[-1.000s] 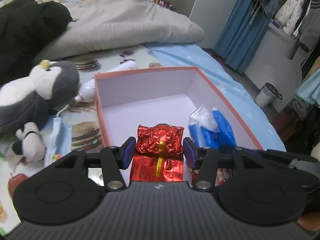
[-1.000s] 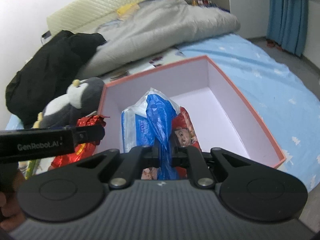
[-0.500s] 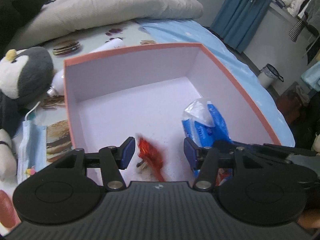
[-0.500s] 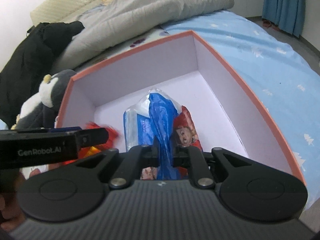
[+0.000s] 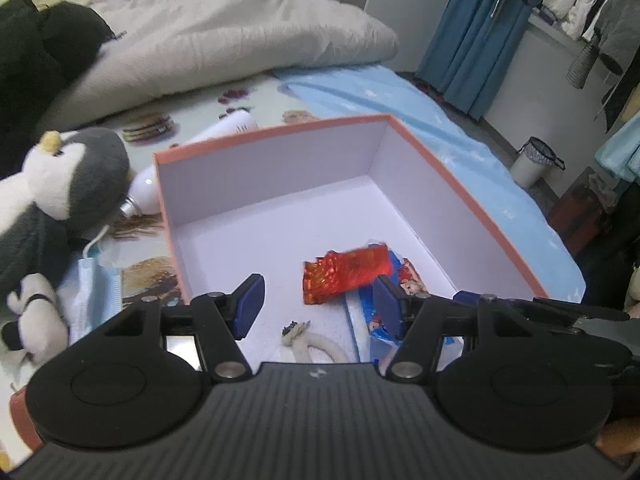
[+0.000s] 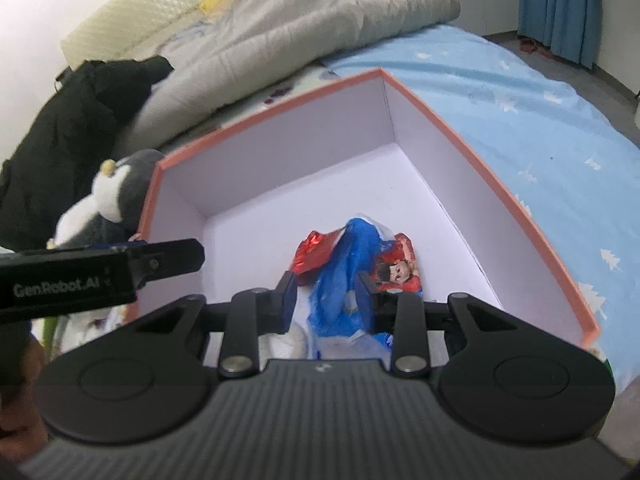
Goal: Organize soft objects
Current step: 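Carry both items into the pink box and open both grippers, then withdraw both tools from the box back over the item pile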
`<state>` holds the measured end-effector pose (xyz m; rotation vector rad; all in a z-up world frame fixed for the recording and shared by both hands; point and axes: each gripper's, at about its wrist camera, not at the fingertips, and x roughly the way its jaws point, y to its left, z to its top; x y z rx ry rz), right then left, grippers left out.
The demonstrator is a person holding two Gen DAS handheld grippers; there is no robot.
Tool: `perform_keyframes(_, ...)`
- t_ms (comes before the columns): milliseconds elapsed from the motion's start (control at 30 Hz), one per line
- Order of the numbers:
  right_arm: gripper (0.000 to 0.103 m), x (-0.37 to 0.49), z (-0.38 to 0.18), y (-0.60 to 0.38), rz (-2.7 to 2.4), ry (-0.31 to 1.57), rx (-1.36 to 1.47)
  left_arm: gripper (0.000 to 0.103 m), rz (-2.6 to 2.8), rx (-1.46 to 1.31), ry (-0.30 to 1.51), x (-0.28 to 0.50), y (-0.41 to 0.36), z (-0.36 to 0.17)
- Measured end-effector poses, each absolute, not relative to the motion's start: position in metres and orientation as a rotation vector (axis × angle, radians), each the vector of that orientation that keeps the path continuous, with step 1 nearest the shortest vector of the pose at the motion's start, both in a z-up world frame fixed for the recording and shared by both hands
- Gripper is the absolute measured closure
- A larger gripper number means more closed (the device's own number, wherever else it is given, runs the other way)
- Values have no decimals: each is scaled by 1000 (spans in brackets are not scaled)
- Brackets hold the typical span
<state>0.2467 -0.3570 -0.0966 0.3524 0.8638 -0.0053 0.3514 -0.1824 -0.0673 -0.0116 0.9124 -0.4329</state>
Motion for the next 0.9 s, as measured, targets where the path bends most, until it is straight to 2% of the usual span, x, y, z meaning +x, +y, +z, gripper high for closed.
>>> perform_keyframes(467, 67, 163, -38, -319, 38, 745, 318, 37, -407, -27, 775, 240, -124, -2)
perform_keyframes(900, 67, 89, -19, -274, 85, 677, 278, 37, -373, -66, 713, 142, -62, 17)
